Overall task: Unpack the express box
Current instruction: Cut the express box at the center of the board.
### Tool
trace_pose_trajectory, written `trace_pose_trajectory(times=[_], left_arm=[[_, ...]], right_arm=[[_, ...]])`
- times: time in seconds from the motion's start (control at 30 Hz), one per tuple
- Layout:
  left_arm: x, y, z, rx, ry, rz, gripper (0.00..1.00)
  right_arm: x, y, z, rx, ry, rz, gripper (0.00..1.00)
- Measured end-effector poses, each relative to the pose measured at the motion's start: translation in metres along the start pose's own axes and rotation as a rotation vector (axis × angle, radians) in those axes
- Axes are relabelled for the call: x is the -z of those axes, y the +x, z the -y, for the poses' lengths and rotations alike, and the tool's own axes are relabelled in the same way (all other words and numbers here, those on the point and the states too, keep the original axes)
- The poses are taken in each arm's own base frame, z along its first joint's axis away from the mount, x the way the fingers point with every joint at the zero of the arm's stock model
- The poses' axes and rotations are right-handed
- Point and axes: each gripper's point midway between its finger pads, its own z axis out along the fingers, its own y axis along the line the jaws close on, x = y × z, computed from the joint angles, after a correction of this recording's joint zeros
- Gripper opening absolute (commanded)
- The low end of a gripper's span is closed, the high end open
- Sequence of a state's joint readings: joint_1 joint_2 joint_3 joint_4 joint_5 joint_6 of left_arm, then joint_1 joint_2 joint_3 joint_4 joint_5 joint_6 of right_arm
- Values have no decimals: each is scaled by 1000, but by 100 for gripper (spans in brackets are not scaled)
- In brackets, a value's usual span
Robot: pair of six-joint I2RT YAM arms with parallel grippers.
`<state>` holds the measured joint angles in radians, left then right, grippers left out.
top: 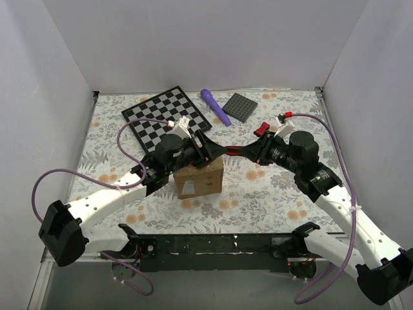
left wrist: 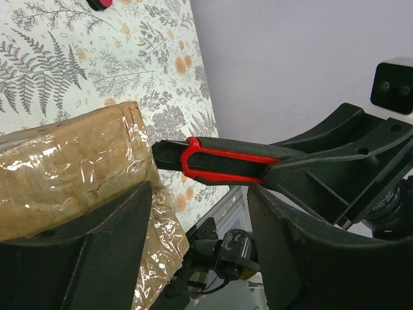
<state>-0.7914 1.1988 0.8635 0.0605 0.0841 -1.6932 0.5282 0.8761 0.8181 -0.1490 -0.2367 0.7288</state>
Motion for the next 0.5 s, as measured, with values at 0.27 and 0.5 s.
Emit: trace_pose_trajectory(times=[0.27, 0.5], left_arm=[[4, -11, -7, 34, -52, 74, 55], [7, -19, -8, 72, -67, 125, 54]], right_arm=[[15, 14, -8, 42, -32, -84, 1], [24, 30, -20, 44, -97, -185, 1]])
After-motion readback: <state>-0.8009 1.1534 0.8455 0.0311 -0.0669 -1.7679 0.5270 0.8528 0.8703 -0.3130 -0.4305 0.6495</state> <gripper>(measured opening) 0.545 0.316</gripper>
